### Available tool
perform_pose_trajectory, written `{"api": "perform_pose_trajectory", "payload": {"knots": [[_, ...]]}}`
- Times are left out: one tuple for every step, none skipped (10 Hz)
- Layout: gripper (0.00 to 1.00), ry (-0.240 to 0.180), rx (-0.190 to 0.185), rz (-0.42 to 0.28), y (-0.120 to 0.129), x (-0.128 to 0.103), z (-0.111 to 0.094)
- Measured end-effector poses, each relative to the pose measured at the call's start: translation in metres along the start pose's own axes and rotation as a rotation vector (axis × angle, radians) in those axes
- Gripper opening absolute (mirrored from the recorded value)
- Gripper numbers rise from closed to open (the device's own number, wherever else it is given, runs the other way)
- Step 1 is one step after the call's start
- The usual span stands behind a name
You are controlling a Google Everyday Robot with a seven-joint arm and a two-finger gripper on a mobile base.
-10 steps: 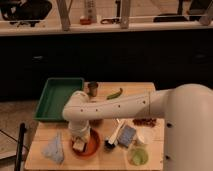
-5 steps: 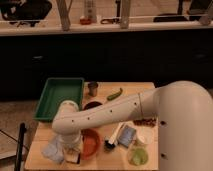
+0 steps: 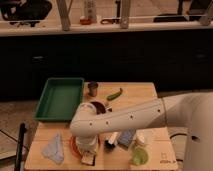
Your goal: Wipe red bowl with eraser
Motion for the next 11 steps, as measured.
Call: {"api": "perform_pose_trajectory", "payload": {"knots": [[0.0,0.008,0.007,0.023,0.004,0.011,-0.002],[0.0,0.016,0.021,0.044,0.002,0.029,-0.004],[0.0,0.021,0.028,0.054,-0.003,0.04,-0.005],[0.0,0.023,0.035,0.059,-0.014,0.05,-0.007],[0.0,0.023,0.041,0.053,-0.028,0.055,-0.007],[0.0,0.022,0.043,0.046,-0.036,0.055,-0.007],[0.0,0.018,0.042,0.021,-0.051,0.05,-0.006],[0.0,0.012,0.042,-0.02,-0.068,0.039,-0.003],[0.0,0.006,0.041,-0.061,-0.08,0.025,-0.002],[0.0,0.004,0.034,-0.087,-0.082,0.016,0.0],[0.0,0.002,0.032,-0.117,-0.084,0.003,0.001]]}}
